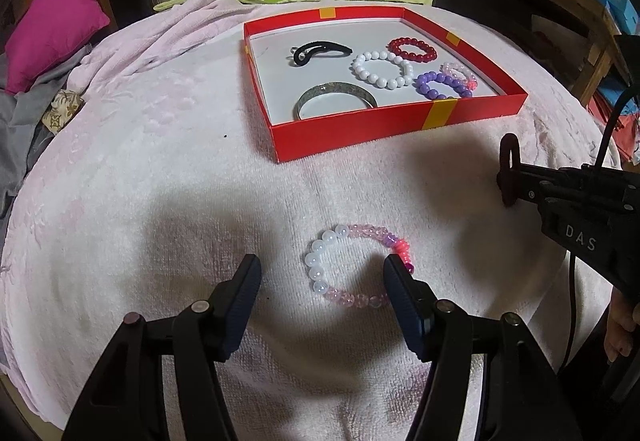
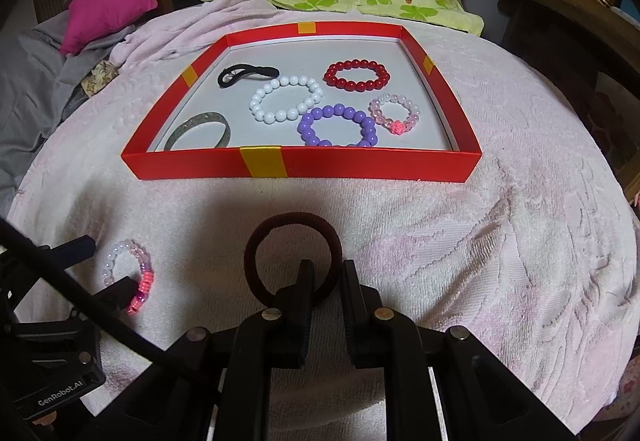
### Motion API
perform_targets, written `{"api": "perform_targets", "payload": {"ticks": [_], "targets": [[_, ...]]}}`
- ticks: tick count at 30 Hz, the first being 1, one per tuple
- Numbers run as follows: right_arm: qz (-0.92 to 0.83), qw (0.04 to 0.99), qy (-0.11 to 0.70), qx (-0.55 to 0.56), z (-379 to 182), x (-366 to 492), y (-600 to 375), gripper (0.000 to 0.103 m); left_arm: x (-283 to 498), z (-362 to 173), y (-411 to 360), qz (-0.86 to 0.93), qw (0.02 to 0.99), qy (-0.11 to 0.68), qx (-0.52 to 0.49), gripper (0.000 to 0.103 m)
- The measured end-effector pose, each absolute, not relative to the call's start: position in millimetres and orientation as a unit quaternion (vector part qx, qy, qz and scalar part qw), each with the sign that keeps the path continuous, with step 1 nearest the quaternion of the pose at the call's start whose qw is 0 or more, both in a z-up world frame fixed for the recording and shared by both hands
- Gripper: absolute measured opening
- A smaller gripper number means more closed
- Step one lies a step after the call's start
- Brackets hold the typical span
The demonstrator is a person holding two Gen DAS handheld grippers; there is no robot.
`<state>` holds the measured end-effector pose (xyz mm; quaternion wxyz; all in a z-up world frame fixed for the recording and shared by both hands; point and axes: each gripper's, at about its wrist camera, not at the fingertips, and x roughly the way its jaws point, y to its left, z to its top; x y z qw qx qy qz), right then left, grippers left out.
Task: Organize jewelry
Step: 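Lift the dark maroon bangle with the right tool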
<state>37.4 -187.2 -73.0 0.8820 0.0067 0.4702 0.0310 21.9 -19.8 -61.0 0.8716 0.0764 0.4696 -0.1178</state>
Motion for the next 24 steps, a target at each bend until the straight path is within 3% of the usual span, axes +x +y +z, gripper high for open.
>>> {"api": "perform_targets", "payload": {"ticks": [8, 24], "targets": [[0.03, 0.882, 0.469, 0.005, -73.5, 37.3, -186.4, 0.015, 20.5, -60.4, -19.6, -0.121, 0.873, 0.466, 0.08, 0.054], [0.029, 0.883, 0.468, 0.004, -73.8, 36.7, -186.1, 0.015, 17.5, -58.6, -20.8, -0.104, 0.877, 0.457, 0.105, 0.053]]}}
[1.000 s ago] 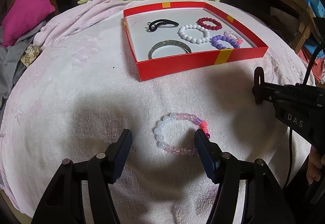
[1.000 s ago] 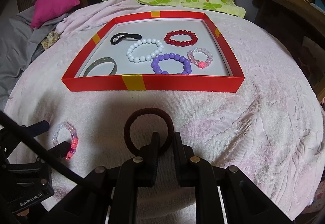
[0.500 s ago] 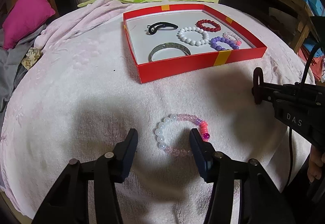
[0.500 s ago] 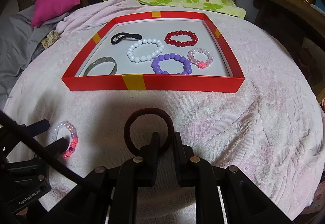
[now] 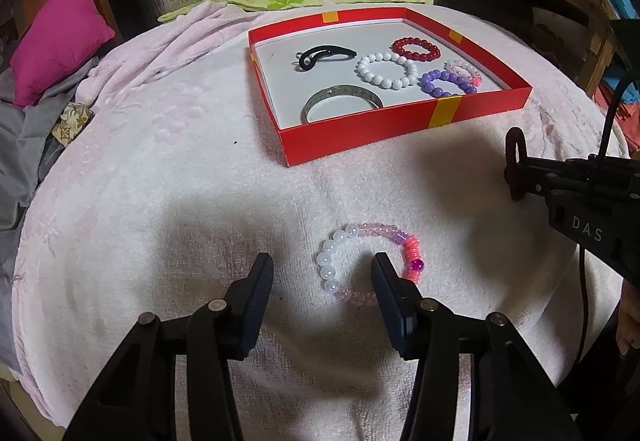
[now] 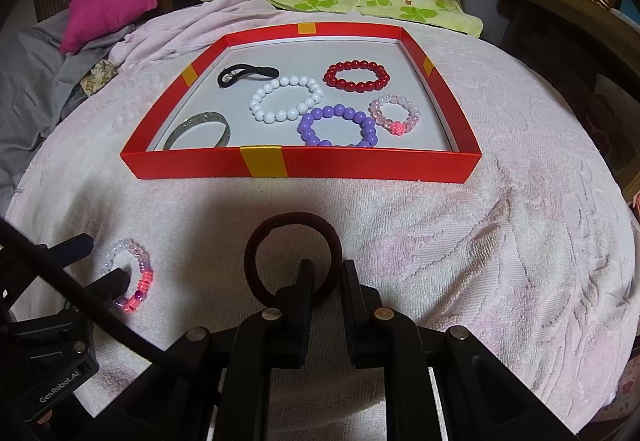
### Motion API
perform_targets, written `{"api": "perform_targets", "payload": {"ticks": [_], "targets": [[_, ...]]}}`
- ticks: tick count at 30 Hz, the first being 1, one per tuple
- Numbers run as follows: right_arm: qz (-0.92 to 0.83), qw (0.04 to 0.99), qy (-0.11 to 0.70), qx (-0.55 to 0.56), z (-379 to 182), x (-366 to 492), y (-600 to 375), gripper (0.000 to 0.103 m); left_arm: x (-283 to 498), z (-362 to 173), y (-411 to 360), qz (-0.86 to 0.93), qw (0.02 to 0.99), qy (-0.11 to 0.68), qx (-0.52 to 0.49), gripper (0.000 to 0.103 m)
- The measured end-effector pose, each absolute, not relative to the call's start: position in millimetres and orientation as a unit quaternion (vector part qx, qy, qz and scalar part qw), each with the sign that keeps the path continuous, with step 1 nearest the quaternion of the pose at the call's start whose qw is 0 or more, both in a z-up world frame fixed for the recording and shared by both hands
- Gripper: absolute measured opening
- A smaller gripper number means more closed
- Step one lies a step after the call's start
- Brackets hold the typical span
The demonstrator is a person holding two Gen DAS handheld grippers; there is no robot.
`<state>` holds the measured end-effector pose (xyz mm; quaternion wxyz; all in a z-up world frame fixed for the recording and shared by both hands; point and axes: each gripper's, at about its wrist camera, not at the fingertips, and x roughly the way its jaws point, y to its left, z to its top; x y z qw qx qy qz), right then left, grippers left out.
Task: Organize jewelry
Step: 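Lift the dark maroon bangle with the right tool, then hold the maroon bangle in the right tool while the left tool hovers over the pink-white bracelet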
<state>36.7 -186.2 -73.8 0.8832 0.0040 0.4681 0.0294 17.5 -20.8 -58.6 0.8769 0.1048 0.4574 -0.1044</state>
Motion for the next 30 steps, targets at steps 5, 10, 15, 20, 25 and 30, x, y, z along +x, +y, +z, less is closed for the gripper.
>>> {"api": "perform_targets", "payload": {"ticks": [5, 10, 15, 20, 25, 30], "targets": [[0.029, 0.883, 0.468, 0.004, -74.0, 36.2, -185.8, 0.015, 17.2, -58.4, -22.1, -0.103, 0.877, 0.456, 0.108, 0.053], [0.029, 0.883, 0.469, 0.007, -73.7, 36.2, -186.8, 0.015, 17.3, -58.6, -21.8, -0.101, 0.877, 0.458, 0.107, 0.053], [0.029, 0.883, 0.469, 0.012, -73.8, 36.9, -187.7, 0.016, 18.4, -59.1, -20.9, -0.098, 0.877, 0.458, 0.107, 0.053], [0.029, 0.882, 0.471, 0.022, -73.7, 37.5, -188.9, 0.017, 19.0, -59.6, -20.2, -0.097, 0.876, 0.461, 0.104, 0.053], [0.029, 0.881, 0.471, 0.028, -74.0, 37.3, -188.9, 0.017, 19.6, -60.2, -20.6, -0.097, 0.875, 0.463, 0.105, 0.053], [0.029, 0.881, 0.471, 0.031, -74.0, 37.0, -189.5, 0.017, 19.4, -60.0, -20.6, -0.097, 0.875, 0.462, 0.105, 0.053]]}}
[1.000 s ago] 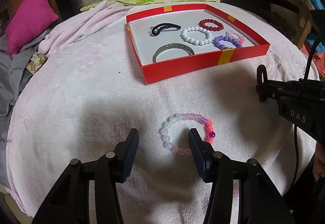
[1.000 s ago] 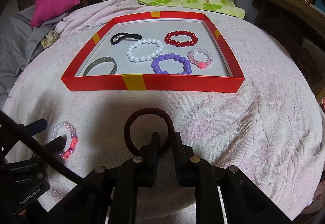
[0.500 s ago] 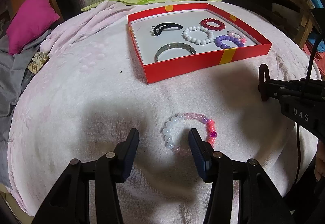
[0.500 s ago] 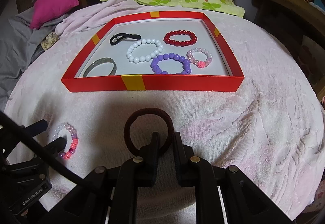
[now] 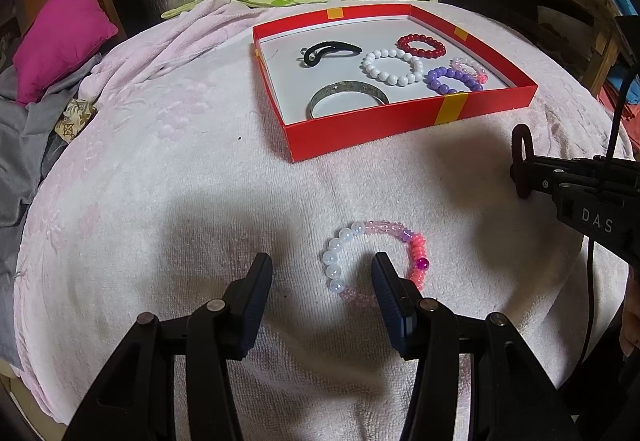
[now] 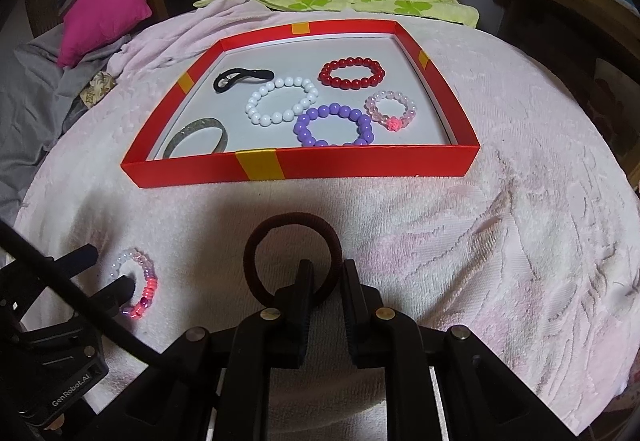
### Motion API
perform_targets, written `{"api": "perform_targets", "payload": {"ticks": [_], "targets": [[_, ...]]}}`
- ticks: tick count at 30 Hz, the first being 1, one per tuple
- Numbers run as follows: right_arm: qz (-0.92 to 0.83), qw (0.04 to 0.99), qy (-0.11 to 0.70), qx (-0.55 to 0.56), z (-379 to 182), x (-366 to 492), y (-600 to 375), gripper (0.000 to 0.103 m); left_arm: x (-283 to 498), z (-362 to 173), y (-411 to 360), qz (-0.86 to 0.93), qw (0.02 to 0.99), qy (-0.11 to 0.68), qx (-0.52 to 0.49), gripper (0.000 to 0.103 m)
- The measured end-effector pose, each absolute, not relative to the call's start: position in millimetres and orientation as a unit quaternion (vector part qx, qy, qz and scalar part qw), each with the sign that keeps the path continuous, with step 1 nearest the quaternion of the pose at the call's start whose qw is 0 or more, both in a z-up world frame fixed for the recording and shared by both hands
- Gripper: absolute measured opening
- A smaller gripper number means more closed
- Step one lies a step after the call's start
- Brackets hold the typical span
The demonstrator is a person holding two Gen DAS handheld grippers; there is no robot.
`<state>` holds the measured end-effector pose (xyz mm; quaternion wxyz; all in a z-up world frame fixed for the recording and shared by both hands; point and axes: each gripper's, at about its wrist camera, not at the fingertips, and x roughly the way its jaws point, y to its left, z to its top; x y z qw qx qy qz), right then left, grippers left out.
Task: Organize jewelry
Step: 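Hold the maroon bangle in the right tool while the left tool hovers over the pink-white bracelet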
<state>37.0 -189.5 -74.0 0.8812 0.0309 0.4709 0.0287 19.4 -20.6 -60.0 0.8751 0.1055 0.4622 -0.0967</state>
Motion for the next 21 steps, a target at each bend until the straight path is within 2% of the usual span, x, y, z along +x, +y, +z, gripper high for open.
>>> {"api": "perform_targets", "payload": {"ticks": [10, 21], "targets": [[0.033, 0.885, 0.464, 0.018, -73.3, 34.2, -185.2, 0.016, 16.8, -58.4, -21.9, -0.104, 0.876, 0.458, 0.109, 0.051], [0.042, 0.887, 0.456, 0.049, -68.7, 31.9, -194.0, 0.014, 16.9, -55.8, -21.4, -0.116, 0.877, 0.455, 0.103, 0.027]]}}
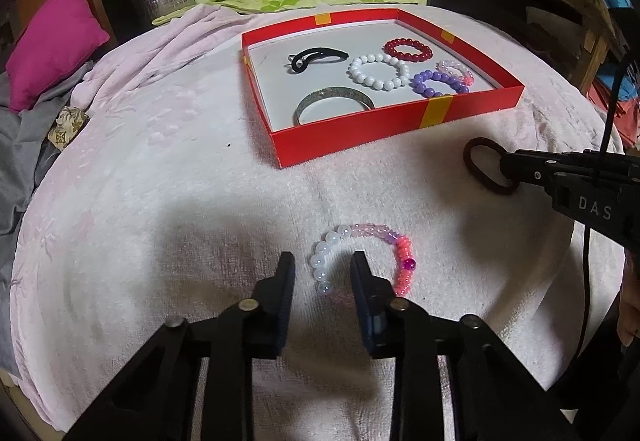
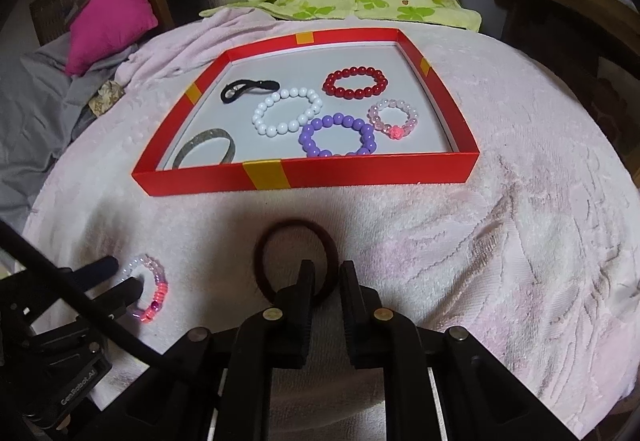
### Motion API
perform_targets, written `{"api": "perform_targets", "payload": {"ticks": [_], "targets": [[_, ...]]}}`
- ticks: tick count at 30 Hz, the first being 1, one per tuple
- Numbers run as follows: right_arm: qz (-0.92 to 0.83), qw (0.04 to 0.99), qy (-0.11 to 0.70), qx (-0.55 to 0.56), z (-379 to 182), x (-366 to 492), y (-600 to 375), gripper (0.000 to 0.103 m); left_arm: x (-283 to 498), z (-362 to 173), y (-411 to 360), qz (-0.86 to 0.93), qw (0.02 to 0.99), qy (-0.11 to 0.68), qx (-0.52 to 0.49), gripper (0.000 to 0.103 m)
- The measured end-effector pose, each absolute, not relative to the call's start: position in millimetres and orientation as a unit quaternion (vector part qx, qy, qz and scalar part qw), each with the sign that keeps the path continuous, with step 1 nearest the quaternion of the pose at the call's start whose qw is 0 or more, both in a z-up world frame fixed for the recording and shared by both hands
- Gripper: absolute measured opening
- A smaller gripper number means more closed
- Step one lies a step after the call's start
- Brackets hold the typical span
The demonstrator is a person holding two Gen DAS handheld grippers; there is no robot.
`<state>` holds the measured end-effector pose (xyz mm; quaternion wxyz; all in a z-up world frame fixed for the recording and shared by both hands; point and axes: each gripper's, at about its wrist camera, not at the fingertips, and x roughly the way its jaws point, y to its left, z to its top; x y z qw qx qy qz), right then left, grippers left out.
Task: Organize jewelry
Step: 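Hold the maroon bangle in the right tool while the left tool hovers over the pink-white bracelet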
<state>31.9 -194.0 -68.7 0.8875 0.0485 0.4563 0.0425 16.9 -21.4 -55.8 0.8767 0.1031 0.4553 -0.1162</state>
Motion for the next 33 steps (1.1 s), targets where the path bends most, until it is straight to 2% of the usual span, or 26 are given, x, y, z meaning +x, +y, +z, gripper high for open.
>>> {"api": "perform_targets", "payload": {"ticks": [6, 12, 14, 15, 17, 18, 19, 21, 23, 24, 25, 28, 30, 33], "targets": [[0.047, 0.885, 0.457, 0.07, -67.8, 31.3, -201.3, 0.014, 19.0, -52.7, -14.3, -0.113, 0.88, 0.452, 0.09, 0.023], [0.049, 0.876, 0.464, 0.121, -67.4, 31.9, -217.8, 0.015, 20.9, -52.2, -9.7, -0.11, 0.881, 0.453, 0.08, 0.023], [0.049, 0.874, 0.462, 0.14, -65.8, 32.0, -223.2, 0.016, 20.6, -51.3, -10.4, -0.111, 0.882, 0.452, 0.081, 0.027], [0.05, 0.874, 0.46, 0.148, -64.6, 31.9, -225.1, 0.018, 20.3, -51.4, -11.3, -0.108, 0.882, 0.451, 0.084, 0.032], [0.052, 0.874, 0.457, 0.156, -63.9, 31.6, -225.8, 0.031, 19.2, -51.8, -12.6, -0.102, 0.883, 0.448, 0.093, 0.04], [0.051, 0.874, 0.456, 0.157, -63.8, 31.9, -224.5, 0.042, 18.8, -51.9, -13.3, -0.1, 0.884, 0.446, 0.098, 0.041], [0.05, 0.875, 0.455, 0.156, -63.8, 32.8, -223.6, 0.047, 18.4, -51.8, -13.8, -0.099, 0.884, 0.444, 0.102, 0.041], [0.045, 0.88, 0.452, 0.139, -64.1, 33.8, -218.3, 0.047, 18.3, -52.0, -13.2, -0.099, 0.884, 0.444, 0.102, 0.042], [0.042, 0.883, 0.452, 0.118, -66.0, 36.6, -213.9, 0.045, 18.1, -52.2, -12.8, -0.098, 0.884, 0.445, 0.102, 0.042], [0.038, 0.885, 0.453, 0.102, -68.4, 38.2, -210.7, 0.038, 18.0, -52.2, -12.5, -0.097, 0.884, 0.445, 0.102, 0.042], [0.034, 0.885, 0.457, 0.086, -71.3, 40.1, -207.8, 0.024, 18.2, -52.0, -12.7, -0.097, 0.884, 0.445, 0.102, 0.042], [0.024, 0.89, 0.453, 0.048, -74.3, 38.5, -202.2, 0.013, 18.1, -51.2, -12.3, -0.096, 0.885, 0.444, 0.101, 0.043], [0.025, 0.895, 0.445, 0.026, -73.2, 37.4, -195.9, 0.009, 17.8, -50.3, -12.2, -0.096, 0.885, 0.444, 0.1, 0.047], [0.022, 0.896, 0.444, 0.013, -73.9, 36.5, -192.5, 0.008, 16.5, -48.2, -11.9, -0.096, 0.887, 0.442, 0.097, 0.053]]}}
